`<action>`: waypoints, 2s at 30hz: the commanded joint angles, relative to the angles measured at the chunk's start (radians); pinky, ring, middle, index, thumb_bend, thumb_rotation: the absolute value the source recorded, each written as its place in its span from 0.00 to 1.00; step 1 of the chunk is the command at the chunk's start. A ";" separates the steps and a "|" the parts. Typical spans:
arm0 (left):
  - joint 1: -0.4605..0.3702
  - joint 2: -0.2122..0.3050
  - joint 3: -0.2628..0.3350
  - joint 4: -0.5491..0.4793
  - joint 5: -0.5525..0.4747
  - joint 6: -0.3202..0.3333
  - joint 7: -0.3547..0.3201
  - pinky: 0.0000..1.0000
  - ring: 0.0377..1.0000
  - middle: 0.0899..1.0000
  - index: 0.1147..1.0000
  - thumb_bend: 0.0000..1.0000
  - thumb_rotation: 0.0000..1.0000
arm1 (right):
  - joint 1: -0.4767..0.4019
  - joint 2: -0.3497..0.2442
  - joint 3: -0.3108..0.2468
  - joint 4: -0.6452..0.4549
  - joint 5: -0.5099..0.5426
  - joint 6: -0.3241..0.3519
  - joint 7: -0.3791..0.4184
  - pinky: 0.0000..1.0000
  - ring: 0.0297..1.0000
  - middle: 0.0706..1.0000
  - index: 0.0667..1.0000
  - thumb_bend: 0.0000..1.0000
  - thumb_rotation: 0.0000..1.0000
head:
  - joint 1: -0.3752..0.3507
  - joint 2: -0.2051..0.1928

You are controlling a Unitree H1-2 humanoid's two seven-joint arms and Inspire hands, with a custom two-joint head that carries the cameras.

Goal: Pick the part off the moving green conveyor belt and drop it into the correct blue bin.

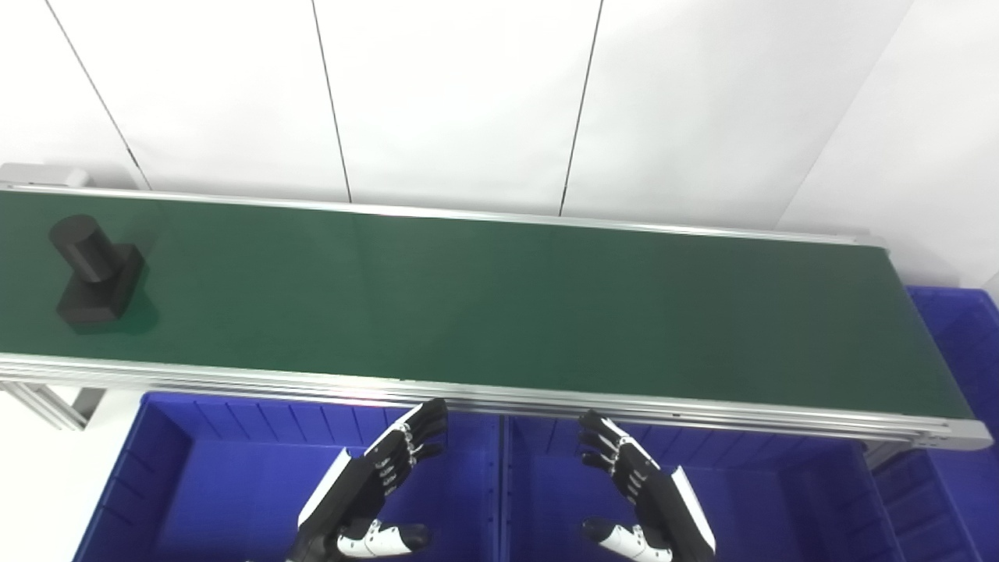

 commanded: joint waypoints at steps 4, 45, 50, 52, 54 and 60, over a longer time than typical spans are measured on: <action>-0.009 0.004 -0.001 -0.027 0.006 -0.027 -0.001 0.88 0.93 0.94 0.91 0.98 0.53 | -0.006 0.005 -0.001 -0.020 0.014 -0.055 0.001 0.81 0.88 0.93 0.84 0.90 0.55 | 0.000 -0.002; -0.007 0.001 -0.002 -0.015 -0.003 -0.042 -0.007 0.89 0.94 0.94 0.91 0.98 0.53 | -0.001 0.003 0.000 -0.023 0.002 -0.055 -0.007 0.81 0.88 0.93 0.84 0.90 0.56 | -0.004 -0.009; -0.007 0.002 -0.002 -0.016 -0.004 -0.042 -0.008 0.88 0.94 0.94 0.91 0.97 0.53 | -0.001 0.003 0.000 -0.021 0.005 -0.055 -0.008 0.81 0.88 0.93 0.84 0.90 0.56 | -0.005 -0.009; -0.006 0.002 -0.003 -0.017 -0.007 -0.040 -0.009 0.89 0.94 0.94 0.91 0.97 0.53 | -0.001 0.003 0.000 -0.020 0.004 -0.055 -0.008 0.81 0.88 0.93 0.84 0.90 0.56 | -0.005 -0.009; -0.008 0.003 -0.003 -0.015 -0.006 -0.044 -0.009 0.89 0.94 0.95 0.91 0.97 0.53 | -0.002 0.002 0.000 -0.020 0.005 -0.055 -0.007 0.81 0.88 0.93 0.84 0.90 0.56 | -0.005 -0.011; -0.008 -0.004 -0.005 -0.014 0.008 -0.042 -0.002 0.88 0.94 0.94 0.91 0.97 0.53 | -0.005 -0.002 -0.004 -0.017 0.015 -0.055 -0.001 0.81 0.88 0.93 0.84 0.90 0.55 | 0.042 -0.016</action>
